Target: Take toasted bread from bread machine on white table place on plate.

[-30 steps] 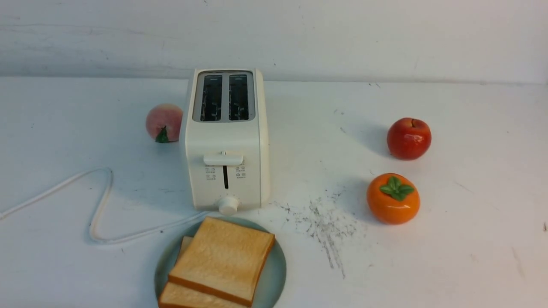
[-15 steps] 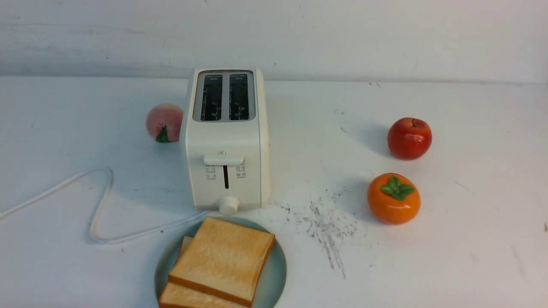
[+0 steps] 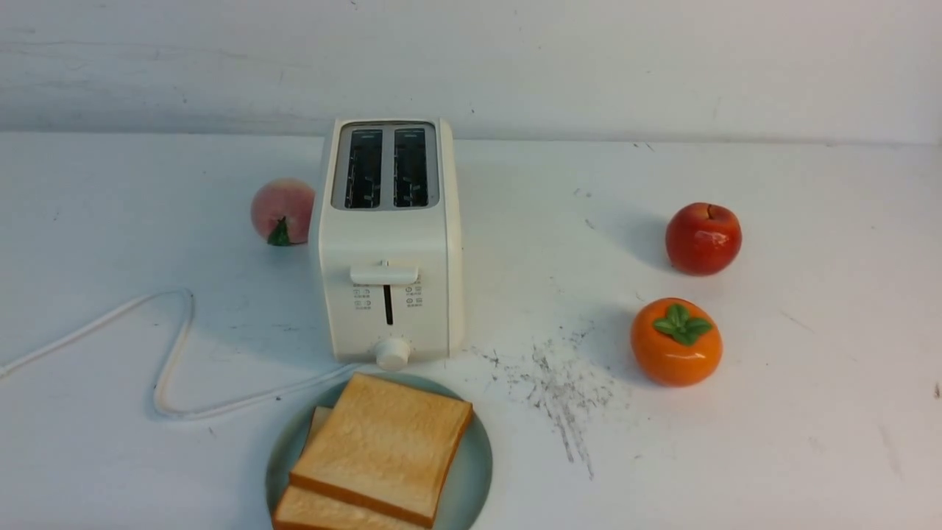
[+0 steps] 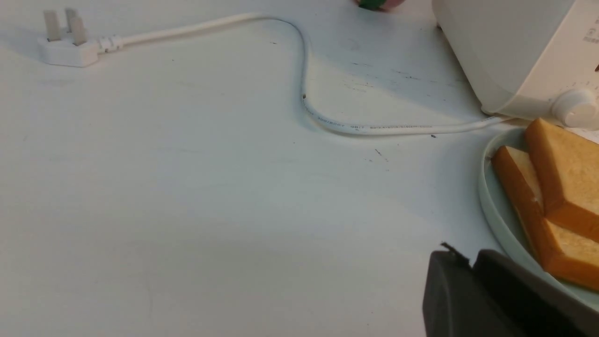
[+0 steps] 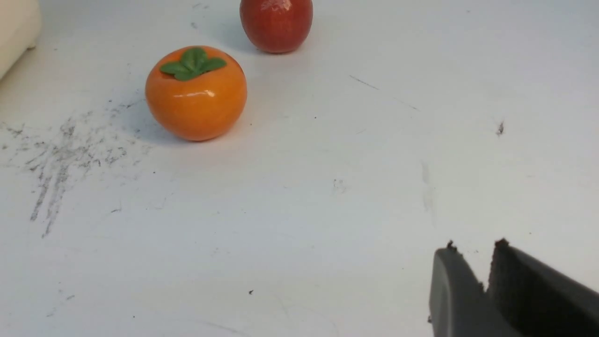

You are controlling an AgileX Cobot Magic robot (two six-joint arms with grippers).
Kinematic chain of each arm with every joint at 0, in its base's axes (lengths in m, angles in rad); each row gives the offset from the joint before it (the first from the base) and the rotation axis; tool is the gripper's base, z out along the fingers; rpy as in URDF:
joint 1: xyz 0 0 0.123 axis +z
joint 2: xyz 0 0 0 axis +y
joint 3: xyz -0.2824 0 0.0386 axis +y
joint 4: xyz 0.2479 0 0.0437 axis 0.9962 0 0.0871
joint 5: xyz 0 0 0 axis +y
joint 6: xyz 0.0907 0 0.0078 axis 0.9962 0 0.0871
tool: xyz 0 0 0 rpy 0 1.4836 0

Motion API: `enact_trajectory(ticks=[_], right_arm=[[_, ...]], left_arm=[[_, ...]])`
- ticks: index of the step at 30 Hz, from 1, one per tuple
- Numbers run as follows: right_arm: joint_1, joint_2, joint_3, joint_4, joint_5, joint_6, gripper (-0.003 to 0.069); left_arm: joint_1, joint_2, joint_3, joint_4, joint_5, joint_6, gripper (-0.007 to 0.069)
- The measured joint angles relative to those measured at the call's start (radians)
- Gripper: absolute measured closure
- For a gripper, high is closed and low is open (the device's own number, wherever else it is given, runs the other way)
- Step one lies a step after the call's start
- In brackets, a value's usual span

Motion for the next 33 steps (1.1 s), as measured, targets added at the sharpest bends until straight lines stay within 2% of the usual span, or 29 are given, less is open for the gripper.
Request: enact_trajectory(ticks=[33], right_arm=[[0.0,0.0,0.0,0.0,0.0,0.002,0.0525]], left_arm=[[0.0,0.0,0.0,0.0,0.0,0.0,0.054]])
